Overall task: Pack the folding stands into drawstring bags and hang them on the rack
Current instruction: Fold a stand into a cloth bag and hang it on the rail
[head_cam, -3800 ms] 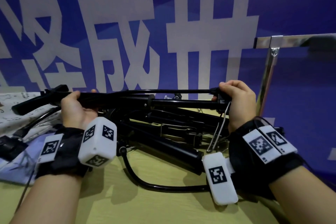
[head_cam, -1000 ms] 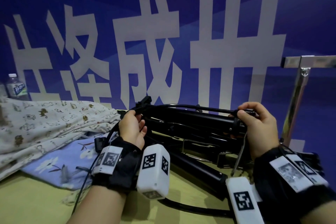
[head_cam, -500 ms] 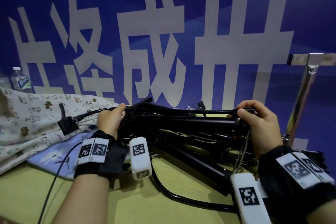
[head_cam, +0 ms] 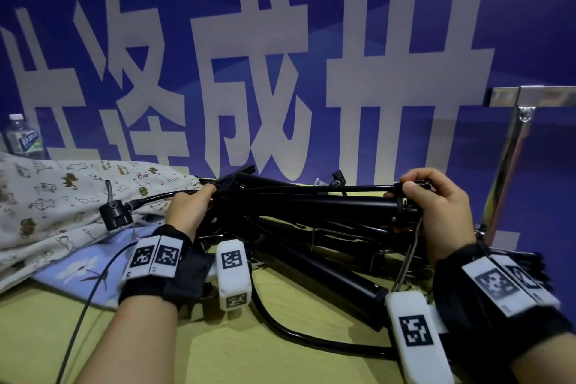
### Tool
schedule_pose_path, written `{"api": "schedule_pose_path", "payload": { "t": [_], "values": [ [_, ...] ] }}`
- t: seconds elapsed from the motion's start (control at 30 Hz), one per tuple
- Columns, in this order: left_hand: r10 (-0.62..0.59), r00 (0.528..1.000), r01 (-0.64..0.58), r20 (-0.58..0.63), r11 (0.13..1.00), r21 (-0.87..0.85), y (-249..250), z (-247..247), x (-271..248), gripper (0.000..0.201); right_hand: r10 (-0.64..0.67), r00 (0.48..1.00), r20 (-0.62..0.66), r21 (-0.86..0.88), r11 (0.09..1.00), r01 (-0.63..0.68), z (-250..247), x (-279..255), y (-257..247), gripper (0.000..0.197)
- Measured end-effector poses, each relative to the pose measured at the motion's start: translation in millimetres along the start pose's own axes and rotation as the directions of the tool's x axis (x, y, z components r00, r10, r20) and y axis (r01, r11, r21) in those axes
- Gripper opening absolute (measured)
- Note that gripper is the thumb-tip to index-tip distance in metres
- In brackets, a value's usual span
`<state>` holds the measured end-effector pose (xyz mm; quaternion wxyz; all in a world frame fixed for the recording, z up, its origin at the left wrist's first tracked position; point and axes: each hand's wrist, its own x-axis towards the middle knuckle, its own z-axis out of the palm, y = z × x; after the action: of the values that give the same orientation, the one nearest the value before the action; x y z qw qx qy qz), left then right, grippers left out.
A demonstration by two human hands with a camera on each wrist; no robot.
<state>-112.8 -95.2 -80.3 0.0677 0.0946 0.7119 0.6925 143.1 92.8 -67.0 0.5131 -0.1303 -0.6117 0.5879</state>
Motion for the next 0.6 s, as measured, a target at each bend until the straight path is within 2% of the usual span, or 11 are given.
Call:
{"api": "schedule_pose_path", "payload": {
  "t": [0.1,0.17,0.33,0.47,0.6],
  "values": [
    [-0.028,0.999,0.031,0.043,0.997,-0.077,5.9,0.6,-7.0,0.022,0.014,1.000,-0.004,0.006,1.000,-0.014,-0.1,0.5,0.2,0.025],
    [-0.036,0.998,0.041,0.046,0.991,-0.125,6.2,0.0,-3.8,0.017,0.020,1.000,-0.011,0.020,1.000,-0.020,-0.6,0.6,0.4,0.024],
    [0.028,0.999,-0.031,-0.015,0.975,-0.220,3.3,1.8,-2.2,0.018,0.027,0.999,-0.016,0.044,0.999,-0.027,-1.0,1.9,1.4,0.025],
    [0.100,0.992,-0.113,-0.082,0.976,-0.185,4.2,3.3,-3.7,0.026,0.020,1.000,-0.018,0.055,0.998,-0.019,-1.3,1.7,2.1,0.026],
    [0.079,0.994,-0.090,-0.077,0.983,-0.162,1.5,2.0,-2.1,0.027,0.021,1.000,0.003,0.040,0.999,-0.021,-1.4,0.8,1.5,0.025]
  ]
}}
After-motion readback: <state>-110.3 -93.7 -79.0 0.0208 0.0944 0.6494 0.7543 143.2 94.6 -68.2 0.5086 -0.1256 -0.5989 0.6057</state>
